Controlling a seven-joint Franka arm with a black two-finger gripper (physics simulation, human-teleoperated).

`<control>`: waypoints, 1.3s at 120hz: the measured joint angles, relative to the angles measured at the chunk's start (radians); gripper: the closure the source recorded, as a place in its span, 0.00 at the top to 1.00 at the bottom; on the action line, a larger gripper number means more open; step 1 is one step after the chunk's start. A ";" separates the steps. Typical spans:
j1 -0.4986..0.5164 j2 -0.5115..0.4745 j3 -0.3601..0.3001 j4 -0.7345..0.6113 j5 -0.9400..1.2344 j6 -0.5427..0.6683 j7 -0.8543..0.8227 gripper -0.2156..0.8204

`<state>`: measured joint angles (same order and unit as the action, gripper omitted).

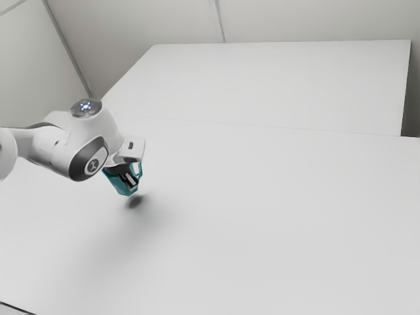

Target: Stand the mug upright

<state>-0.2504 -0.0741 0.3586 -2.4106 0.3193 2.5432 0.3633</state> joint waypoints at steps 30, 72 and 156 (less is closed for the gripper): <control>0.008 0.015 0.003 0.000 -0.046 0.007 -0.067 0.05; 0.020 0.056 0.008 -0.001 -0.147 -0.075 -0.126 0.05; 0.028 0.060 0.006 0.006 -0.149 -0.103 -0.172 0.36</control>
<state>-0.2224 -0.0139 0.3651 -2.4041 0.1699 2.4397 0.1916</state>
